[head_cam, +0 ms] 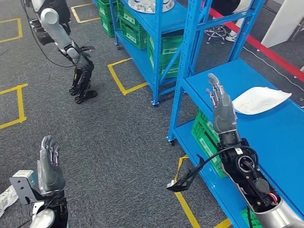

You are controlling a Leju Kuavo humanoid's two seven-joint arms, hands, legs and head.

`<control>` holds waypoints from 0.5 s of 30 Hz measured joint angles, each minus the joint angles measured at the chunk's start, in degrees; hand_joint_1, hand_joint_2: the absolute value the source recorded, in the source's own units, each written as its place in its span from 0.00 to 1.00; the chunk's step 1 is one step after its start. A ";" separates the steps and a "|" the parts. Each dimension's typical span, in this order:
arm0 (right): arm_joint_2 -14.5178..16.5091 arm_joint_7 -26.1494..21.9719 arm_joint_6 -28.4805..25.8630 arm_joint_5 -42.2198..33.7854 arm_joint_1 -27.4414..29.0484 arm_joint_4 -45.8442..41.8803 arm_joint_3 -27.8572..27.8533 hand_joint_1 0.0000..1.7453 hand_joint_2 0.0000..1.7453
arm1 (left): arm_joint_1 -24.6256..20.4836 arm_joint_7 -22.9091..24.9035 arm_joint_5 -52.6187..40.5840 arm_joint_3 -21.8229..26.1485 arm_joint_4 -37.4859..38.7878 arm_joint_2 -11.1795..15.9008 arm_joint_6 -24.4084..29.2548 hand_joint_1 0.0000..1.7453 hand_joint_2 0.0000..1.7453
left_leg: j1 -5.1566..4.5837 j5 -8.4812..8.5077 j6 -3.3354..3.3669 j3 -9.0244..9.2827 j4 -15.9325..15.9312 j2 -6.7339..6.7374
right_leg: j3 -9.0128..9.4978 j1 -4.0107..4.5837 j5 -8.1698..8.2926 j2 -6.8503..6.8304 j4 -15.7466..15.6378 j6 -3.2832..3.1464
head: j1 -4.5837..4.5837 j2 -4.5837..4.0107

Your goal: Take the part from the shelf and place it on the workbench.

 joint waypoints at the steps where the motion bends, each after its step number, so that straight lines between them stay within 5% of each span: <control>1: 0.00 0.04 -0.02 0.02 0.09 -0.13 -0.04 0.00 0.00 | -0.01 -0.01 0.00 0.00 0.00 0.00 -0.01 0.00 0.00 | -0.21 -0.10 -0.26 0.07 0.04 0.53 | 0.44 0.21 -0.13 -0.34 -0.89 -0.45 | -0.10 0.00; 3: 0.00 0.10 -0.05 0.04 0.40 -0.34 -0.08 0.00 0.00 | -0.04 -0.01 0.01 -0.01 -0.01 -0.01 -0.01 0.00 0.00 | -0.39 -0.26 -0.73 0.20 0.00 1.66 | 0.36 0.25 -0.08 0.93 -1.00 -1.45 | -0.53 0.00; 5: 0.00 0.09 -0.05 0.07 0.49 -0.69 -0.11 0.00 0.00 | -0.14 -0.01 0.07 -0.02 -0.02 -0.02 0.02 0.00 0.00 | -0.16 -1.69 -1.23 -0.32 1.73 0.17 | 0.38 0.14 0.12 2.25 -1.17 -2.19 | -0.95 0.00; 8: 0.03 0.15 0.24 0.09 0.25 -0.95 0.02 0.00 0.00 | 0.26 -0.01 0.55 -0.01 -0.02 0.08 0.42 0.00 0.00 | 0.01 -6.89 -1.43 -5.62 12.67 -4.05 | 0.31 0.12 0.26 4.04 -1.26 -3.05 | -1.45 0.00; 10: 0.10 0.27 0.46 0.09 0.12 -0.92 0.23 0.00 0.00 | 1.10 0.03 0.95 0.05 -0.02 0.30 0.79 0.00 0.00 | -0.11 -8.20 -1.26 -9.01 18.44 -4.68 | 0.24 0.29 0.30 5.52 -1.26 -3.29 | -1.57 0.00; 12: 0.18 0.36 0.52 0.07 -0.26 -0.92 0.43 0.00 0.00 | 1.70 0.09 1.22 0.14 -0.08 0.61 1.02 0.00 0.00 | -0.23 -5.00 -0.69 -8.05 14.97 -5.18 | 0.30 0.51 0.37 7.14 -1.26 -3.36 | -1.65 0.00; 15: 0.23 0.38 0.39 -0.05 -1.29 -0.92 0.59 0.00 0.00 | 1.92 0.16 1.43 0.39 -0.51 1.10 1.19 0.00 0.00 | -0.41 0.49 0.59 -2.83 3.02 -7.95 | 0.24 0.79 0.45 9.16 -1.15 -3.14 | -1.74 0.00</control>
